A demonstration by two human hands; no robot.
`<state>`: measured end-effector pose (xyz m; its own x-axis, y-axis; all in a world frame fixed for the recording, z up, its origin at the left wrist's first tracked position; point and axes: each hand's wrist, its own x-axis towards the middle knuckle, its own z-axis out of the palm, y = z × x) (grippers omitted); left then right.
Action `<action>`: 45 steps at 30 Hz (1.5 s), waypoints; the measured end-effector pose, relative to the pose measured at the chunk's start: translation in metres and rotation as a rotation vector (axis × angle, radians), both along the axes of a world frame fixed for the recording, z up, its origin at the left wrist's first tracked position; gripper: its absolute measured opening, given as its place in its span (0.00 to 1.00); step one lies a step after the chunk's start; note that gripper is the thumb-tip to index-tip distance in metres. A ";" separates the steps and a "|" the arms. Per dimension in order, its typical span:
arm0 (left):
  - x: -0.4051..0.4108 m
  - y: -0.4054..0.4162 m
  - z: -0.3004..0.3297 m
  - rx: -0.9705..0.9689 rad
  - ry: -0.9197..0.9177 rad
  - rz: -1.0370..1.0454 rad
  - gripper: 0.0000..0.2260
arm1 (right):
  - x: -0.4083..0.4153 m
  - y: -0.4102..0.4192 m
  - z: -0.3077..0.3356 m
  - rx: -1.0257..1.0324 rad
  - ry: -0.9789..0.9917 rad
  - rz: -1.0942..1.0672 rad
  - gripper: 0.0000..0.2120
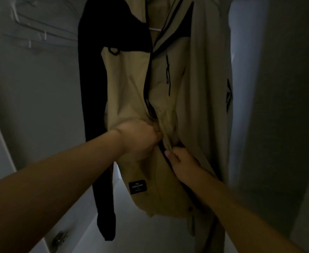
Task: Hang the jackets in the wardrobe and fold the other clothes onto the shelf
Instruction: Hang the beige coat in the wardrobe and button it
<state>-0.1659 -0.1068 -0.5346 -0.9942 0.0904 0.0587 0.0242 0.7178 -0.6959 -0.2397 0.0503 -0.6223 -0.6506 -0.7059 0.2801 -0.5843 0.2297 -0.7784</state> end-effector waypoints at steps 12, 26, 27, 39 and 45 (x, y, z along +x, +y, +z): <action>-0.006 0.037 0.031 0.458 -0.002 -0.107 0.06 | -0.004 0.025 0.004 -0.194 -0.343 0.148 0.27; 0.006 0.055 0.013 1.256 0.060 0.036 0.07 | -0.020 0.044 0.007 -0.225 -0.435 0.329 0.14; 0.007 0.055 0.013 1.283 0.043 0.054 0.08 | -0.020 0.045 0.006 -0.214 -0.423 0.317 0.13; 0.011 0.076 -0.010 1.050 0.241 -0.056 0.07 | -0.018 0.055 0.010 -0.175 -0.364 0.297 0.13; -0.009 0.047 0.025 1.014 0.836 0.081 0.07 | -0.018 0.064 -0.001 -0.050 -0.264 0.363 0.07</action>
<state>-0.1751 -0.0601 -0.5099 -0.6255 -0.4152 0.6606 -0.2155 0.9057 0.3652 -0.2582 0.1142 -0.6228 -0.4171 -0.8913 0.1775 -0.3999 0.0046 -0.9166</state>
